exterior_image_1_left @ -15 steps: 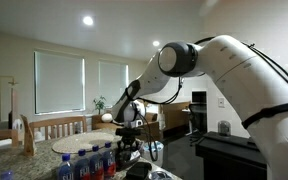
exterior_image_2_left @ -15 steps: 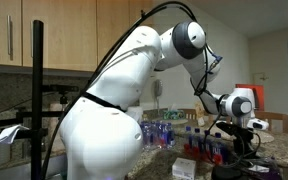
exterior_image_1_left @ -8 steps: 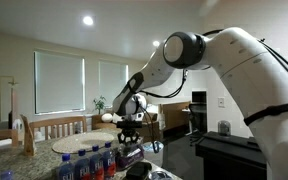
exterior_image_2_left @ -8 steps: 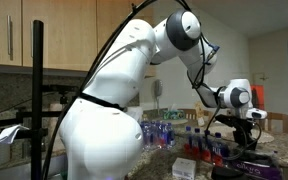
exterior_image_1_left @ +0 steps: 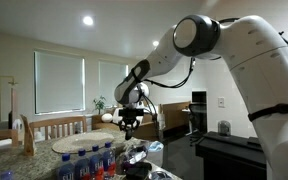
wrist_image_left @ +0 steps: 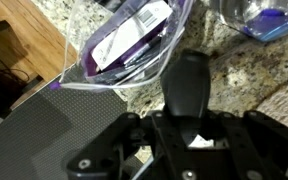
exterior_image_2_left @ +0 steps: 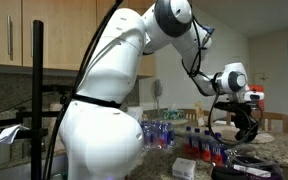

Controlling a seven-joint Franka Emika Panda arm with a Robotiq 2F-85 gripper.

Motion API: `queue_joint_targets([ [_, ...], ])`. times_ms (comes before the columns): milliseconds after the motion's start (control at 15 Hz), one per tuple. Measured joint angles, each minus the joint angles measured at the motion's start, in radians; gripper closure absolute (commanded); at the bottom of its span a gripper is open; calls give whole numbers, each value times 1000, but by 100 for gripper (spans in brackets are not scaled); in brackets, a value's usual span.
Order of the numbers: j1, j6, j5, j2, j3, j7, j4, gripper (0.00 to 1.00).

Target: Remove the black object from the plastic

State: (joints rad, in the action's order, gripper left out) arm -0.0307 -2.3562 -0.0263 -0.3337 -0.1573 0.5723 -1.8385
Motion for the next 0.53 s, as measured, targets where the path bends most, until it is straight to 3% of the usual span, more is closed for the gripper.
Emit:
queue_joint_targets([
  [267,1,0,10,50,35,-86,-40,92],
  [533,1,0,72,119,102,-256,-137,92],
])
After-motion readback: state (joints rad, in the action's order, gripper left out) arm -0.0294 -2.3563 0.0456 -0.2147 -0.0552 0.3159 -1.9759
